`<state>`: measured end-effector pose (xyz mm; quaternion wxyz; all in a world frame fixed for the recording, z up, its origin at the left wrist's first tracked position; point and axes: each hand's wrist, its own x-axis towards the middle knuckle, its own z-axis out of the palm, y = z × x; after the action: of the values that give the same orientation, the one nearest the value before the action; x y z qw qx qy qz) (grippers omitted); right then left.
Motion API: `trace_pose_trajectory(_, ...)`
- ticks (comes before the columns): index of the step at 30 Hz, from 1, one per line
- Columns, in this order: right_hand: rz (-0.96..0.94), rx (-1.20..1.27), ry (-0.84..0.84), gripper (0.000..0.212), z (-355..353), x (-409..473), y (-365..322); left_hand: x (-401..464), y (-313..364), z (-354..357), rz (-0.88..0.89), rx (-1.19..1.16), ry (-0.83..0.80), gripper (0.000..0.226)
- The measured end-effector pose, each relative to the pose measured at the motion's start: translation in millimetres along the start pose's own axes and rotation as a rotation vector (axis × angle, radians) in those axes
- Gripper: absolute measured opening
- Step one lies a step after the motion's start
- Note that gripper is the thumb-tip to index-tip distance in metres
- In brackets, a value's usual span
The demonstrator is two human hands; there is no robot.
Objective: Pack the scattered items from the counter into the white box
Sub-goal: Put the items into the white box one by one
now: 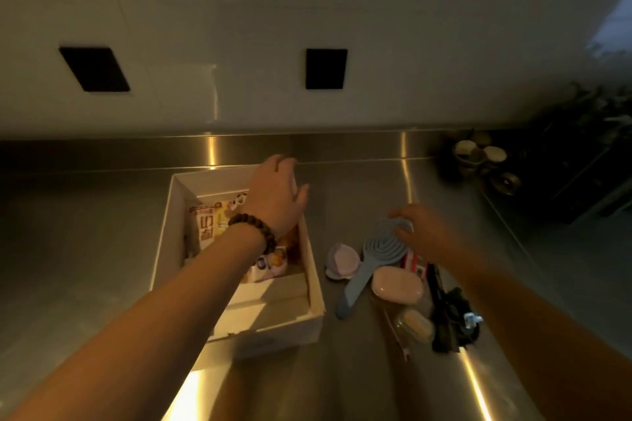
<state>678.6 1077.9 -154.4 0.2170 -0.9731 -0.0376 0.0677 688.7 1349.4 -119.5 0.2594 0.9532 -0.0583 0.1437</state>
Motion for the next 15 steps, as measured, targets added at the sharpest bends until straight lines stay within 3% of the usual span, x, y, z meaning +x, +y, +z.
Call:
trace_pose_trajectory(4, -0.045, 0.031, -0.038, 0.029, -6.9, -24.8, 39.2, -12.2, 66.1, 21.8, 0.124, -0.031, -0.077, 0.048)
trace_pose_trajectory(8, -0.015, 0.001, -0.074, 0.033, -13.7, -44.7, 83.5, -37.6, 111.6, 66.8, 0.133, -0.090, -0.234, 0.046)
trace_pose_trajectory(15, -0.029, -0.005, -0.325, 0.059, -1.5, -73.9, 136.8, -85.6, 118.9, 143.1, 0.045, 0.089, -0.528, 0.062)
